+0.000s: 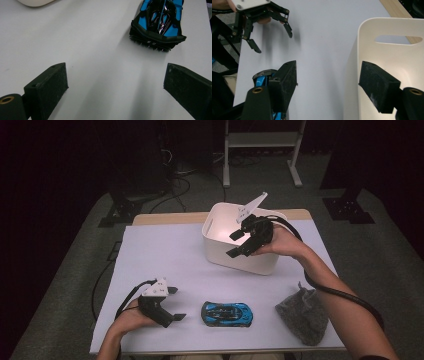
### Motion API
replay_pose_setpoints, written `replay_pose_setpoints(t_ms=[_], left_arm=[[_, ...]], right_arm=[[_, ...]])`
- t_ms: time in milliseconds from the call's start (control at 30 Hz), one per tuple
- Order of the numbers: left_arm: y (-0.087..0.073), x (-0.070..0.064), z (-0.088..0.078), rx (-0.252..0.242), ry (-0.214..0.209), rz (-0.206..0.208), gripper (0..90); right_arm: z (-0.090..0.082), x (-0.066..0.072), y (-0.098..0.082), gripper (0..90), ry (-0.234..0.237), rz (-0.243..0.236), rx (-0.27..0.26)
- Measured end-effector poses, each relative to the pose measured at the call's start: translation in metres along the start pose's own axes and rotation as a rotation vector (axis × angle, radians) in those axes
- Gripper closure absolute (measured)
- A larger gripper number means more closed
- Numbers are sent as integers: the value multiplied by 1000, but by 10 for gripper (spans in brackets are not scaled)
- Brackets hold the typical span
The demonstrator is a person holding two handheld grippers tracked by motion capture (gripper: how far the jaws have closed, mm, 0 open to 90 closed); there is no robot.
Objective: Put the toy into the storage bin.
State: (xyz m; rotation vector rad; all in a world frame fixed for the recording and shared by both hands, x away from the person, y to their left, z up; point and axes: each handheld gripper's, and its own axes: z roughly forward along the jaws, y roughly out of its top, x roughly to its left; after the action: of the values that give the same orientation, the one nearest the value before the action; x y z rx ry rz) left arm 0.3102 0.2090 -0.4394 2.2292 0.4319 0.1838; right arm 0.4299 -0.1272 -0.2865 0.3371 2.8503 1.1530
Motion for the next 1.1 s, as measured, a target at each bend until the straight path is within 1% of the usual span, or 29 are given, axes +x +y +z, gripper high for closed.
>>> replay_pose_setpoints(t_ms=[33,67,100,167,200,267,333,400,500,533,567,633,667,700,767,800,867,900,1000,1100], left_arm=[[0,0,0,0,1,-2,46],[0,0,0,1,2,-6,46],[-1,0,0,0,3,-6,46],[-2,0,-1,-2,3,-10,46],[-2,0,-1,0,4,-11,46],[-2,1,-1,3,7,-12,46],[-3,1,-2,0,9,-13,46],[-3,1,-2,0,8,-18,46],[-5,1,-2,17,4,-19,46],[-5,1,-2,20,5,-18,46],[-5,1,-2,22,2,-21,46],[-6,1,-2,21,-1,-27,45],[-6,1,-3,21,-3,-28,46],[-6,0,-3,18,-2,-31,46],[-7,0,-5,15,0,-33,45],[-7,1,-5,14,0,-34,45],[-8,1,-5,14,0,-40,45],[-8,1,-5,14,-1,-42,45],[-9,2,-6,5,2,-48,45],[-9,2,-7,-6,7,-49,45]], right_arm=[[1,-1,0,292,-1,6,4],[2,-4,1,292,-3,1,9],[4,-6,1,297,-5,10,15],[6,-11,1,307,-13,9,24],[8,-15,0,316,-13,18,27],[12,-19,-1,330,-17,31,37],[18,-24,-2,361,-23,35,58],[22,-29,-3,432,-24,38,63],[27,-32,-3,532,-20,36,74],[30,-33,-3,560,-23,34,89],[32,-33,-2,601,-24,25,99],[37,-34,-2,667,-28,25,108],[38,-34,-2,723,-30,18,114],[40,-35,-2,754,-26,9,116],[44,-34,-1,822,-29,3,134],[45,-34,-1,824,-23,-2,137],[46,-33,0,831,-31,-12,140],[46,-33,1,834,-35,-26,142],[46,-31,1,835,-40,-35,148],[46,-30,1,835,-37,-36,139]])
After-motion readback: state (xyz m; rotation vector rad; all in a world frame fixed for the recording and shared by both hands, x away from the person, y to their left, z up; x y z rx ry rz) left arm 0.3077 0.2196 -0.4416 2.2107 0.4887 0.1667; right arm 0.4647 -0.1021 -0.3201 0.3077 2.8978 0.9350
